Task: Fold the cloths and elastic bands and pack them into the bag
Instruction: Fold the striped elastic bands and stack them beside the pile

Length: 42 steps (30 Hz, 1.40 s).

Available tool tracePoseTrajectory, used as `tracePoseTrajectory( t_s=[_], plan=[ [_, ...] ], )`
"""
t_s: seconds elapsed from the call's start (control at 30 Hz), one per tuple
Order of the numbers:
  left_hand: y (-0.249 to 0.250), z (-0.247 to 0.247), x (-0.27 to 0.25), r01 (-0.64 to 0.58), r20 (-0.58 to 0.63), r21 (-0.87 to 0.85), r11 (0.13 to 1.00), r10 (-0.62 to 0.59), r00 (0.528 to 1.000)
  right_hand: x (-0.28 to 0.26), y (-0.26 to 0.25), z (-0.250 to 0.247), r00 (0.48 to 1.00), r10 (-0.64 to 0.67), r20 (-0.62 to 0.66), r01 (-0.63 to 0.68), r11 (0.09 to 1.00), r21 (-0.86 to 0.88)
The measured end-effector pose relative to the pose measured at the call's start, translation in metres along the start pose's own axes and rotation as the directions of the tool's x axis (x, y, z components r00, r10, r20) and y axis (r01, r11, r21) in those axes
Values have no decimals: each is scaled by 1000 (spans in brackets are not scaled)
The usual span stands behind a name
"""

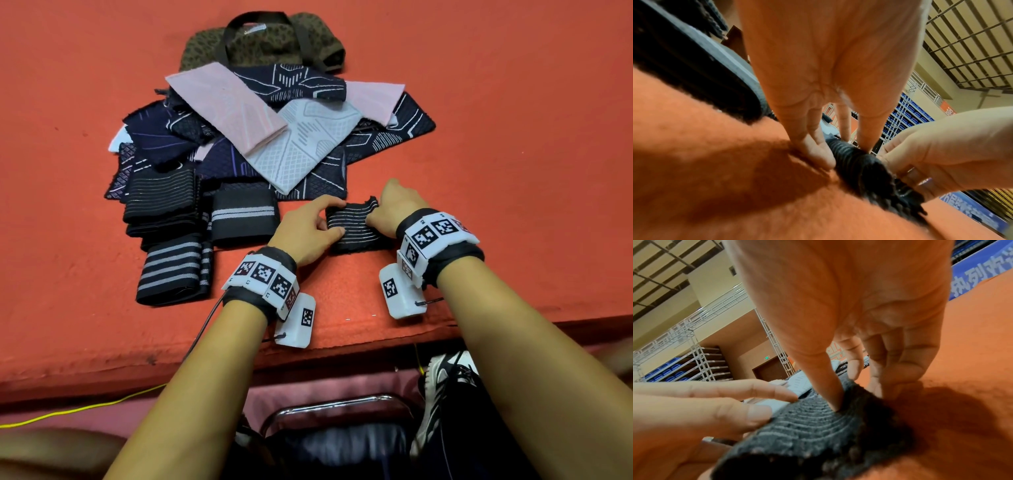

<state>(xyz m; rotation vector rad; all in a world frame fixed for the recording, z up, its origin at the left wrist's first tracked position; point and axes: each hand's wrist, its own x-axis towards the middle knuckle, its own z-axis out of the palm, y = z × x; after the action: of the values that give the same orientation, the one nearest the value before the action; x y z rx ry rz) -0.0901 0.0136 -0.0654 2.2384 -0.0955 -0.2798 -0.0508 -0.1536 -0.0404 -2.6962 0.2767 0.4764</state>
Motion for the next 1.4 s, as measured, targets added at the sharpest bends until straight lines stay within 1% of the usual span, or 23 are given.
tracePoseTrajectory(
  t_s=[0.1,0.27,0.37,0.53,0.73,0.8,0.97,1.13,1.23,1.4],
  plan=[
    [0,2,1,-8,-7,73,997,8,1000,-1,0,1,999,-34,-2,34,999,-12],
    [2,2,1,-1,-43,135,991,7,999,-2,-1,-4,995,-98,28,100,992,-71],
    [6,-7,-1,0,-85,141,990,12,996,-3,-5,-7,989,-138,43,140,989,-41],
    [1,-31,-4,19,-189,90,996,-2,982,-5,-23,-9,978,-209,-13,209,976,54],
    [-12,-59,-13,60,-326,-2,998,-58,944,-8,-48,1,941,-331,-72,338,927,162],
    [-15,-68,-15,66,-372,0,998,-61,926,-10,-55,4,923,-373,-94,385,904,185],
    [-28,-92,-20,124,-473,23,992,-98,875,-18,-84,16,864,-494,-97,503,840,203],
    [-34,-104,-27,199,-522,88,976,-125,844,-25,-105,23,839,-537,-95,544,817,191],
    [-35,-106,-29,218,-521,145,965,-113,846,-28,-110,25,834,-545,-89,552,816,171],
    [-38,-103,-30,254,-513,188,949,-125,849,-30,-116,31,825,-562,-54,564,813,145]
  ],
)
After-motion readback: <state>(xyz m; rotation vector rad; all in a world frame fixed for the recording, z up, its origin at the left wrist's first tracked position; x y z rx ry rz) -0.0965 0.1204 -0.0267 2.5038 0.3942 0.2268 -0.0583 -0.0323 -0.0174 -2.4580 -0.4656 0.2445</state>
